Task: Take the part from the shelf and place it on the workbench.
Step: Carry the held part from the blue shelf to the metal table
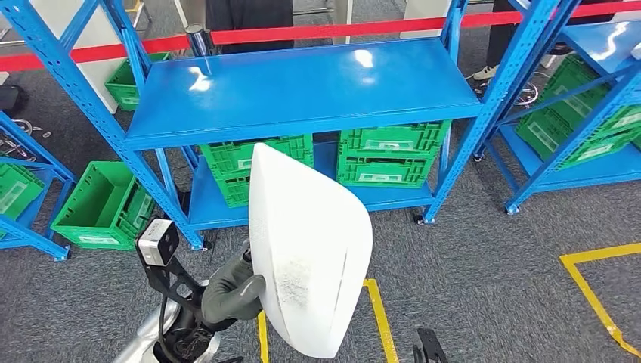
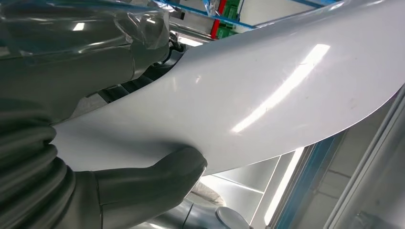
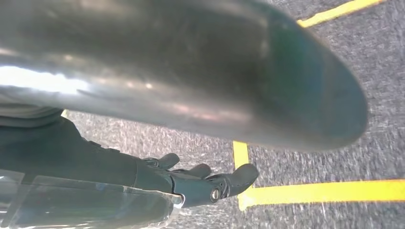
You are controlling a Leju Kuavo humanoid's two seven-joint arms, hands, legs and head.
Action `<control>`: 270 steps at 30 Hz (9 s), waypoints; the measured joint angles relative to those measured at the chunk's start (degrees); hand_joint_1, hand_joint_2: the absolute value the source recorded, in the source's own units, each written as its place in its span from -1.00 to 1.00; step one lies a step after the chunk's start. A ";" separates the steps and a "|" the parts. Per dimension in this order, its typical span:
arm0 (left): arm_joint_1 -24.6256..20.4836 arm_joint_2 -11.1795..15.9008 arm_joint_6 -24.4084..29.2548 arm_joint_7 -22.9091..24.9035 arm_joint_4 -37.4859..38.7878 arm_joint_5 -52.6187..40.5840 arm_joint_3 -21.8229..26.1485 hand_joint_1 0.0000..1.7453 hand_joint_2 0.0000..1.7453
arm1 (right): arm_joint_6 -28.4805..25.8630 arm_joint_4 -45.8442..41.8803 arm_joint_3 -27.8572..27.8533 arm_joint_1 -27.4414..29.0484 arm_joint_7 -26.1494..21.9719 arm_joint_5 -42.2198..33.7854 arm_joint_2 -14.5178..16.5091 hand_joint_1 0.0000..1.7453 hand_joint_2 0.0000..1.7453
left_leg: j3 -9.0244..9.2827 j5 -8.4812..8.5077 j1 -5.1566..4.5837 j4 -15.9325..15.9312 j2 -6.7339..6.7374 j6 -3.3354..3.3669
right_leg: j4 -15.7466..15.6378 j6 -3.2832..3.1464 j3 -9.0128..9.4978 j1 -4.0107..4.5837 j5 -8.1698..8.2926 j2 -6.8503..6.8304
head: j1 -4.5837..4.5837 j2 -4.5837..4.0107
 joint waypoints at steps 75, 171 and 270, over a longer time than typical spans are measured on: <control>2.69 3.29 2.37 -8.38 2.31 -2.89 0.72 1.00 1.00 | 0.94 -2.54 -0.31 -0.78 5.14 9.12 -1.23 -1.00 -1.00 | 10.78 -10.45 0.34 0.65 -0.91 0.23 | -0.28 -1.05 -7.89 -0.16 7.69 -0.48 | -0.28 0.00; 5.07 4.49 0.22 -7.06 0.80 -3.81 0.83 1.00 1.00 | 2.66 -3.14 -4.03 2.23 5.33 11.12 -0.71 -1.00 -1.00 | 8.46 -7.86 0.71 -1.29 -2.62 1.34 | -0.38 -0.30 -6.17 -0.23 5.76 4.32 | -0.25 0.00; 3.58 4.10 -0.48 -6.54 0.81 -3.31 -0.01 1.00 1.00 | 2.41 -3.44 -5.80 3.76 2.97 8.41 -1.19 -1.00 -1.00 | 8.08 -5.66 -0.97 -2.95 -0.18 4.21 | 13.04 0.67 -13.37 -0.57 2.00 0.24 | -0.10 0.00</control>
